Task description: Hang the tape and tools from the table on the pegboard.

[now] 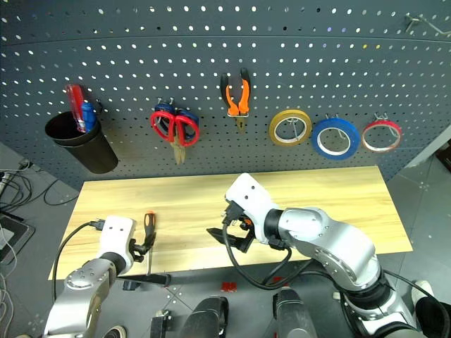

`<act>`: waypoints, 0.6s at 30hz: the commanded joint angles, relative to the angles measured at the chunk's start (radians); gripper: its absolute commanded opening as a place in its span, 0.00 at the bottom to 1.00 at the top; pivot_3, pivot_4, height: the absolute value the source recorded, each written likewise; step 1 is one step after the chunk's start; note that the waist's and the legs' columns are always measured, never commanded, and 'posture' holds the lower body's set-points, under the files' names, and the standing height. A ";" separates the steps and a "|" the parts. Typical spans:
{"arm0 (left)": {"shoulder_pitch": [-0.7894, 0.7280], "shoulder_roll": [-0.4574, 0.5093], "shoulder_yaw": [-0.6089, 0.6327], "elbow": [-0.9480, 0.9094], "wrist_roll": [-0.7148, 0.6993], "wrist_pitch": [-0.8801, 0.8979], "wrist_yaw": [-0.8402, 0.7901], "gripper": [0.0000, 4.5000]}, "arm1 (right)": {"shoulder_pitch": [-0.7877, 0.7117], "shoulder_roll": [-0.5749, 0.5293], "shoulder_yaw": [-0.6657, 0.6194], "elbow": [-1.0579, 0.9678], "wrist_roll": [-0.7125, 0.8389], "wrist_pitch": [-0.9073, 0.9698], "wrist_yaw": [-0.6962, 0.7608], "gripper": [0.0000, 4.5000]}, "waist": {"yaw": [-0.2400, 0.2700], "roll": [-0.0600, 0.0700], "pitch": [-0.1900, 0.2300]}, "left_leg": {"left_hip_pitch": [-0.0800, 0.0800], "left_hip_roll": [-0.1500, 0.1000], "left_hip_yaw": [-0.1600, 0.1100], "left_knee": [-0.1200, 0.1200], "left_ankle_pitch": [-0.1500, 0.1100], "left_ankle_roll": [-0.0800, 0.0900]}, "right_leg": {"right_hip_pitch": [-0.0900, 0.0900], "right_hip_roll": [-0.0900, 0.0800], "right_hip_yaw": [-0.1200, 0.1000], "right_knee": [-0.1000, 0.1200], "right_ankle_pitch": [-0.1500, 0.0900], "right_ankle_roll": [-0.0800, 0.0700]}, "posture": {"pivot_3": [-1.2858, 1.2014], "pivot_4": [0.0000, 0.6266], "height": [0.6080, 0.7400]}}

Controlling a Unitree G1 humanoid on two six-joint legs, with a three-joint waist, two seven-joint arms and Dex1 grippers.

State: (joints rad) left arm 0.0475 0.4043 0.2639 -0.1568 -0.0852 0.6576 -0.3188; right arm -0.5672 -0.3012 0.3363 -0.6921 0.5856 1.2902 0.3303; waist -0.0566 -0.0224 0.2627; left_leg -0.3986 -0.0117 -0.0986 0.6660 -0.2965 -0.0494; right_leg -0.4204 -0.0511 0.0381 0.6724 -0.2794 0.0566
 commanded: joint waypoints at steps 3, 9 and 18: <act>-0.089 0.000 0.041 0.121 -0.047 0.067 0.019 0.66 | -0.069 0.062 -0.008 -0.001 0.042 0.097 -0.008 1.00 | 0.000 0.000 0.013 | 0.000 0.000 0.000 0.000 0.000 0.000 | -0.001 0.000 0.000 0.001 0.000 0.000 | 0.51 0.56 1.00; -0.251 -0.034 0.078 0.374 -0.081 0.089 0.085 0.66 | -0.111 0.060 -0.014 0.015 0.051 0.128 0.014 1.00 | 0.001 -0.002 0.030 | 0.000 -0.001 0.000 0.000 0.000 0.000 | -0.002 -0.001 0.000 0.002 0.000 0.000 | 0.50 0.59 1.00; -0.314 -0.087 0.153 0.435 -0.137 0.196 0.177 0.27 | -0.160 -0.001 -0.010 0.058 0.035 0.088 0.068 1.00 | -0.003 -0.001 0.031 | 0.001 -0.001 0.001 0.000 0.000 0.000 | -0.002 -0.003 0.000 0.003 0.000 0.000 | 0.50 0.51 1.00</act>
State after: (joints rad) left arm -0.3033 0.3328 0.4188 0.2577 -0.2062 0.7898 -0.1551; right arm -0.7012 -0.2960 0.3354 -0.6186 0.6148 1.4066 0.3761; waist -0.0598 -0.0236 0.2934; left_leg -0.3974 -0.0130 -0.0979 0.6661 -0.2963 -0.0497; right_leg -0.4226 -0.0544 0.0384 0.6753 -0.2795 0.0564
